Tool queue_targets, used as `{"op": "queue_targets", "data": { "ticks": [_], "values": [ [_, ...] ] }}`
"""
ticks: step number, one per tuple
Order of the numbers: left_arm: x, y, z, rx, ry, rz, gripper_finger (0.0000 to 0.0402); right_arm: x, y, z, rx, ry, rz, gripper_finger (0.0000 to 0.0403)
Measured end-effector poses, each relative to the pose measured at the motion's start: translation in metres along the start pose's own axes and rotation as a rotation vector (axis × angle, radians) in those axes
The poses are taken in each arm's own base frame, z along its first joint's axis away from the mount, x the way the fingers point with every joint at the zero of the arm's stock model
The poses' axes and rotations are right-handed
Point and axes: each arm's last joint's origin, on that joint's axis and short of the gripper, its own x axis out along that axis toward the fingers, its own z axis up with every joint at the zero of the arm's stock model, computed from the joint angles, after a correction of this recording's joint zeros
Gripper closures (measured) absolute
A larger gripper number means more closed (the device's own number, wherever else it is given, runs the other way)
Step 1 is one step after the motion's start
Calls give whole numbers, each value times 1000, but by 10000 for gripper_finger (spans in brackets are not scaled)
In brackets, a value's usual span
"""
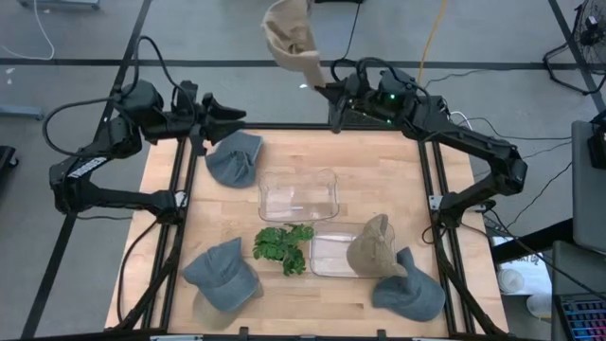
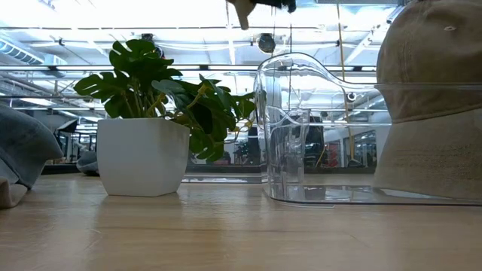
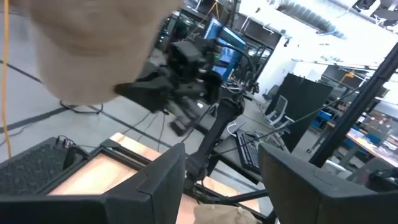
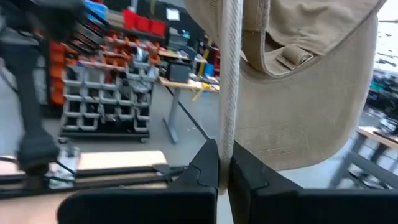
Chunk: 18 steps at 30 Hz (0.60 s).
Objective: Pick & Place hat
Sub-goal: Put the top brown cap into the bottom transparent bin
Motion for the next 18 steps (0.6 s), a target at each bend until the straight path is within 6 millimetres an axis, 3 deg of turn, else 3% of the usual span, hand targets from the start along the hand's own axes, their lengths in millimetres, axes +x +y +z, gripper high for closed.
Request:
{"op": "queue_targets", "data": {
  "ticks": [11,18],
  "values": [
    [-1,2,5,32,-44,4,190,-8,40,43,57,-136,183,403],
    [0,-1,6,36,-57,-17,190,-14,69,54,129,-172,345,403]
  ]
}}
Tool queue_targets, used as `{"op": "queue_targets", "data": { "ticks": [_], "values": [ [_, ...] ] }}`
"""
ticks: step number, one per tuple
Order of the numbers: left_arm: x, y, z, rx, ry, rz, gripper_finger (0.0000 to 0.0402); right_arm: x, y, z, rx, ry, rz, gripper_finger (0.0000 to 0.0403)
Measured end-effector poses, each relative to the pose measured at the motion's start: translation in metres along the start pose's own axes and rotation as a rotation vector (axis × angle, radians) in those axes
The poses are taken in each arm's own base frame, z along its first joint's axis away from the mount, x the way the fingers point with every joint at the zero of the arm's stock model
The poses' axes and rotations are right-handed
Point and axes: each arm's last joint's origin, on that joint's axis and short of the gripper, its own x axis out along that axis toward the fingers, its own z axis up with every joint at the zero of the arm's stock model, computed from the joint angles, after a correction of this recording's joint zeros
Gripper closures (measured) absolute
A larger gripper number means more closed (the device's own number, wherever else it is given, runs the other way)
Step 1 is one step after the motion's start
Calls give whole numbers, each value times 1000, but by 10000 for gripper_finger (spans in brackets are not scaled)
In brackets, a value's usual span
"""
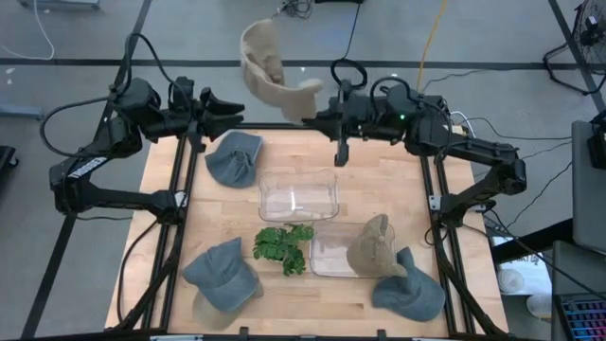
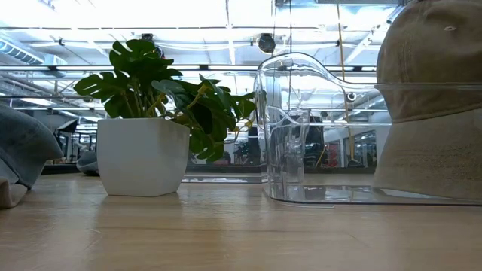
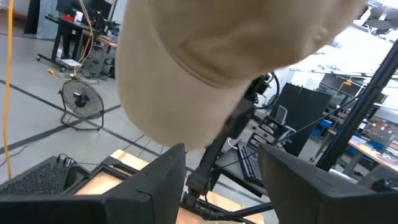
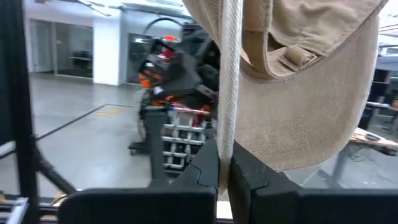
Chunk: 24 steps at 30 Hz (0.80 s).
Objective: Pick & Place hat
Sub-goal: Put the top brown cap into the bottom transparent bin
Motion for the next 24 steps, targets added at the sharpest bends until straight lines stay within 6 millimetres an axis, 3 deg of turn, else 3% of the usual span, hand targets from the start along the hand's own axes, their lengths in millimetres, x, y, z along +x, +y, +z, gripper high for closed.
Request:
{"op": "queue_targets", "data": {
  "ticks": [9,24],
  "values": [
    [12,-13,-9,111,43,-117,190,3,30,9,37,-83,193,403],
    [52,-18,-24,130,57,-222,190,2,49,19,121,-161,340,403]
  ]
}}
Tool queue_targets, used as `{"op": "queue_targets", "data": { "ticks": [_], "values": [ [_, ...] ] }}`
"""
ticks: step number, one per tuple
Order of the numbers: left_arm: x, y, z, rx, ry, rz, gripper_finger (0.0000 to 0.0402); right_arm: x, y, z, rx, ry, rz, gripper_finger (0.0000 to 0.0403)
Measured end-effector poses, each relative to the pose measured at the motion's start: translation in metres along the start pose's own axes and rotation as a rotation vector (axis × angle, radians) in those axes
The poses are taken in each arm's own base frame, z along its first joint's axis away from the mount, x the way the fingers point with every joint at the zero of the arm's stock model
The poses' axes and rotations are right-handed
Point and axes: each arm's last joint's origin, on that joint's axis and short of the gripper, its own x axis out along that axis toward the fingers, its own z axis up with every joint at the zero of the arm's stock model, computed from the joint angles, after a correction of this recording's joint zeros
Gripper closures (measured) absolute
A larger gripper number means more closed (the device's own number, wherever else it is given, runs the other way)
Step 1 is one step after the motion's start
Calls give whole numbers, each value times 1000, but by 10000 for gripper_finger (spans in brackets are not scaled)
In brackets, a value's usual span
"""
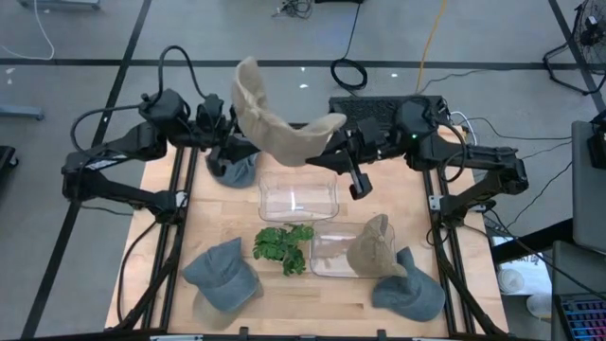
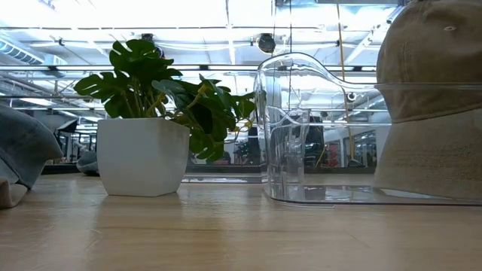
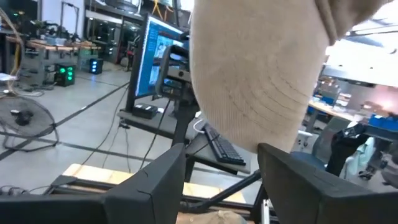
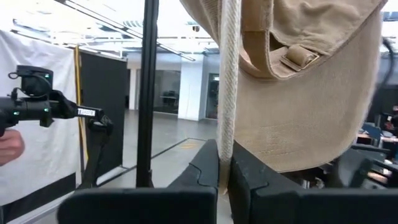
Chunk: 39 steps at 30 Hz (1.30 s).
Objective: Pick & Place hat
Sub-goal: Put the top brown cap into the bottom transparent bin
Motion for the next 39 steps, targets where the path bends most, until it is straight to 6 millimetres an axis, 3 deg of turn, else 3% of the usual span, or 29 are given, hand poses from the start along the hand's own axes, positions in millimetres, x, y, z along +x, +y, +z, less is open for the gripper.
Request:
{"op": "queue_targets", "data": {
  "ticks": [12,21,25,33,39],
  "values": [
    [16,-4,6,-70,-65,-272,190,0,0,-1,-28,5,5,403],
    [15,-6,7,-89,-59,-311,195,0,0,-1,-30,8,6,403],
    [15,-5,7,-89,-60,-310,235,0,0,-1,-30,8,3,403],
    [13,-8,9,-50,-69,-342,376,-1,0,0,-32,6,-1,400],
    [12,-7,10,-38,-65,-353,389,-1,-1,-2,-5,16,-15,376]
  ]
}}
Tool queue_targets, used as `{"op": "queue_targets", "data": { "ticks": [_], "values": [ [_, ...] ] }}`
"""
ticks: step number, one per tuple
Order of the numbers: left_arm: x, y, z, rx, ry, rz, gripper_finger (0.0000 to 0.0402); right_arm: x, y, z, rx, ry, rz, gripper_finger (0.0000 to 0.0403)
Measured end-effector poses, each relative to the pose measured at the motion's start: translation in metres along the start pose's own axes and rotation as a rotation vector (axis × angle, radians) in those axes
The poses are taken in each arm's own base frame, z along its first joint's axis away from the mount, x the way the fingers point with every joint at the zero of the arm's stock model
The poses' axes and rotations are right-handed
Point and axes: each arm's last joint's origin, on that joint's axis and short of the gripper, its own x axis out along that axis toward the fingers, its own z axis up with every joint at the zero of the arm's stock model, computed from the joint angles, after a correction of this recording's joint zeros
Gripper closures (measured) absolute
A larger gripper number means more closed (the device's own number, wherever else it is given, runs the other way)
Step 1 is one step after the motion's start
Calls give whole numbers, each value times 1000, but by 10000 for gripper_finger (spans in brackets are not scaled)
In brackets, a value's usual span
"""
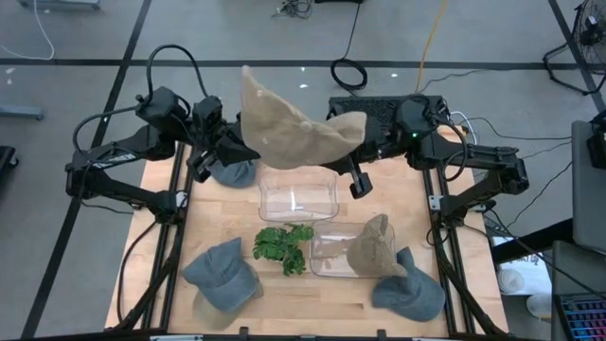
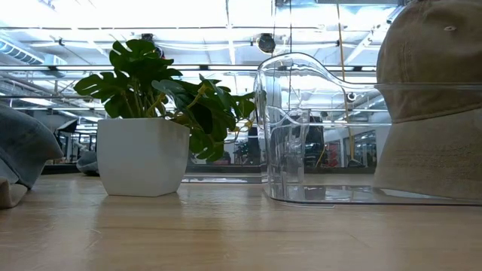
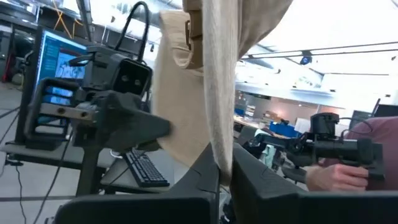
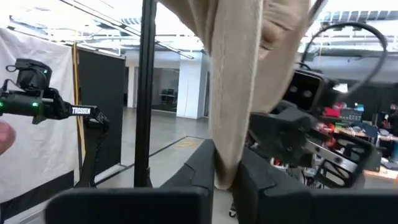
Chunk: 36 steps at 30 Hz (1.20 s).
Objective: Pick & Place hat
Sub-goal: Put the top brown cap into the bottom transparent bin
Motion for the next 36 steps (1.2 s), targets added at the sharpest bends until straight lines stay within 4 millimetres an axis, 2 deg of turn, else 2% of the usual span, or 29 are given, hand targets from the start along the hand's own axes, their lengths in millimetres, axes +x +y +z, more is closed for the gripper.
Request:
{"op": "queue_targets", "data": {
  "ticks": [8,15,20,26,36],
  "values": [
    [-5,-4,2,12,5,13,392,-8,-2,-2,102,82,-79,287],
    [-20,-13,4,-15,54,43,392,-30,8,14,112,148,-69,226],
    [-30,-24,5,-11,89,29,392,-45,14,18,141,218,-80,211],
    [-43,-36,8,-25,120,0,392,-61,20,26,153,267,-154,214],
    [-64,-52,0,-132,233,10,392,-72,22,29,171,297,-238,202]
  ]
}}
